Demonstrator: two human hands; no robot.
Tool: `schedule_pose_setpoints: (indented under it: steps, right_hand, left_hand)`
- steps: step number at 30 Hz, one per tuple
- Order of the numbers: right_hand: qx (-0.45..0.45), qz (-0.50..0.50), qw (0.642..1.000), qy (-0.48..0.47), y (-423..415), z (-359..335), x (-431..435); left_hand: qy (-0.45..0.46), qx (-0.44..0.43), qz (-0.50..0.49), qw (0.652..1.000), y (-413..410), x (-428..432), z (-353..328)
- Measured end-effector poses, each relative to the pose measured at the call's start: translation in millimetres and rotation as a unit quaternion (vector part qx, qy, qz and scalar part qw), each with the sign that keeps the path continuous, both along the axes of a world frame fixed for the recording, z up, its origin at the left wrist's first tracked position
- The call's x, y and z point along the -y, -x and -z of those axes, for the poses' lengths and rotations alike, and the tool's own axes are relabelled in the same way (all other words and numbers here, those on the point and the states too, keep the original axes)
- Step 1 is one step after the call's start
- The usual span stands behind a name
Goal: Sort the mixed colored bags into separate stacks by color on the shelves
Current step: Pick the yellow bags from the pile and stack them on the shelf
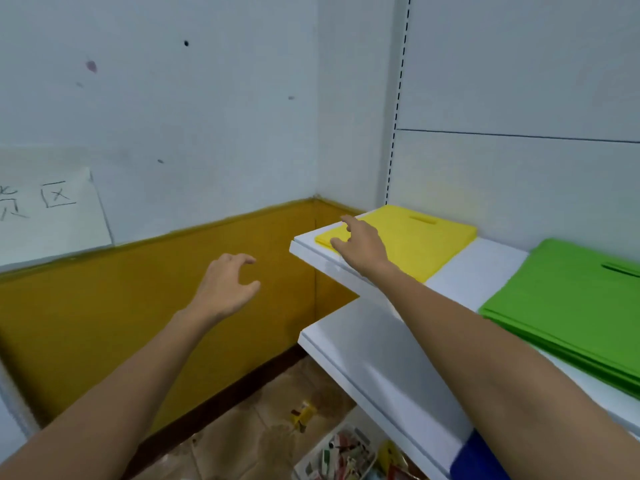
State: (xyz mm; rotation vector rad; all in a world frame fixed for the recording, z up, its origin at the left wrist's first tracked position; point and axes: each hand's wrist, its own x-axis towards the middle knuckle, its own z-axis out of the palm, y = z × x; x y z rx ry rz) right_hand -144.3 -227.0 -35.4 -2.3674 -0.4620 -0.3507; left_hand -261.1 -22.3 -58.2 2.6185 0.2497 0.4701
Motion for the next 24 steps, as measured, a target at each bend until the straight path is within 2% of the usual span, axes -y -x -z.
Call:
schedule_pose_setpoints:
  steps: [8, 14, 19, 24]
  right_hand:
    - [0.041, 0.025, 0.997, 0.066, -81, -15, -4]
    - [0.009, 0.167, 0.981, 0.095, -122, -23, 55]
    - [0.016, 0.312, 0.944, 0.109, -125, -31, 100]
    - [-0.08, 0.455, 0.884, 0.076, -106, 0, 110]
  left_hand:
    - [0.005, 0.031, 0.038, 0.999, -119, -13, -21]
    - [0.014, 0.008, 0.153, 0.988, -210, 12, -13]
    - [0.029, 0.013, 0.262, 0.964, -282, 36, -13]
    - [-0.01, -0.008, 0.301, 0.954, -330, 65, -2]
